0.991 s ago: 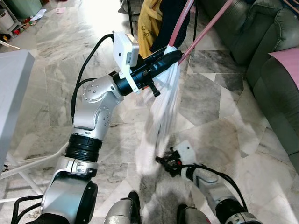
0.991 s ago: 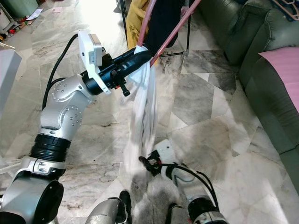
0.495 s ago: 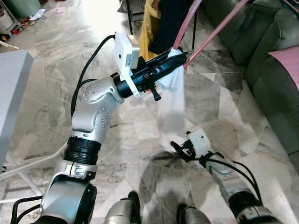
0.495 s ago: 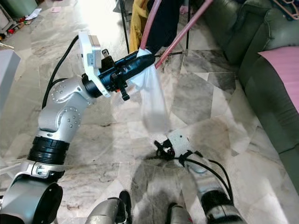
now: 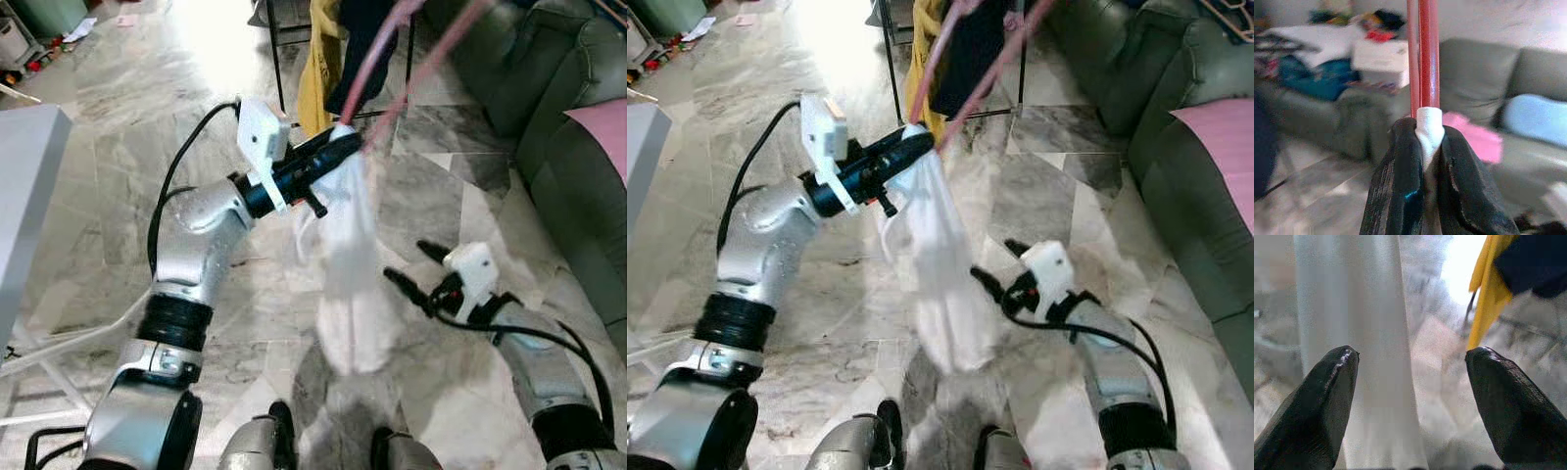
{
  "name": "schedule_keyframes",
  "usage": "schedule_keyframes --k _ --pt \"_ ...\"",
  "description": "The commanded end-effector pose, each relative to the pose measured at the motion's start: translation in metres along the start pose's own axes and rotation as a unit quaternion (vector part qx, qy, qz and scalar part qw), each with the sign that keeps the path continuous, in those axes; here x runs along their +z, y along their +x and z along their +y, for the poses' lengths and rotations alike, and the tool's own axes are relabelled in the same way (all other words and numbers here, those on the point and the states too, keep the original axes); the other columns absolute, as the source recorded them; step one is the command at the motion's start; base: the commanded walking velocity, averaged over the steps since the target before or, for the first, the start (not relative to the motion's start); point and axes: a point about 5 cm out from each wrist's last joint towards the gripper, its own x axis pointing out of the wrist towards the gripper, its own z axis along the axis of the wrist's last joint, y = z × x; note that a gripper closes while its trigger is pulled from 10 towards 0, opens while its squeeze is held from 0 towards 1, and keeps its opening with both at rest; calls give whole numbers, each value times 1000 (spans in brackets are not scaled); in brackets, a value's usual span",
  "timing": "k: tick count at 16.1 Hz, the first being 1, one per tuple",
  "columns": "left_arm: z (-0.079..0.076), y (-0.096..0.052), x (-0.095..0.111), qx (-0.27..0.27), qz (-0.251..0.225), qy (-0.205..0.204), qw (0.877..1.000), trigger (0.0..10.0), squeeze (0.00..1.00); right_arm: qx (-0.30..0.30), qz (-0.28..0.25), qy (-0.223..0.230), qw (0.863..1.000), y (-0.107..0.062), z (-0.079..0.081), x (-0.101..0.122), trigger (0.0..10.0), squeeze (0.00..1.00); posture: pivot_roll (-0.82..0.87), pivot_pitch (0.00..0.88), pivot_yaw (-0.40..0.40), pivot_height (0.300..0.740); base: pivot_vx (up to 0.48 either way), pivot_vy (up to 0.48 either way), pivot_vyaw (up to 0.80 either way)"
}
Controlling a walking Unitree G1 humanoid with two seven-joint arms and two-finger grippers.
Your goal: Hang hanger
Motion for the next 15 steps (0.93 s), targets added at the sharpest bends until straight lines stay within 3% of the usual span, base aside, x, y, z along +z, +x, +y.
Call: schedule_keyframes --k 1,2,4,6,7,8,10,15 --pt "-3 -6 -17 25 29 -7 999 10000 0 12 39 18 999 -1 16 -21 10000 0 -5 229 74 740 0 0 0" --pt "-9 -20 -42 64 54 -21 996 10000 0 1 58 39 998 2 28 -30 10000 0 -13 223 64 740 0 0 0" --pt "-14 -40 -73 127 74 -44 988 10000 0 -23 75 60 995 7 41 -39 10000 0 -20 210 46 740 0 0 0" --pt "-20 -68 -106 187 117 -26 975 10000 0 -52 71 88 992 12 52 -44 10000 0 -25 200 28 740 0 0 0" --pt "-19 -82 -120 234 138 -41 961 10000 0 -59 73 91 991 14 56 -46 10000 0 -31 191 11 740 0 0 0" --pt "-17 -103 -138 286 174 -62 940 10000 0 -66 80 96 990 17 61 -49 10000 0 -38 184 -2 740 0 0 0" --pt "-16 -113 -145 308 195 -56 930 10000 0 -70 81 107 988 17 63 -51 10000 0 -38 178 -12 740 0 0 0" --pt "-32 -112 -157 308 202 -62 928 10000 0 -123 83 136 980 15 64 -58 10000 0 -44 161 -11 740 0 0 0"
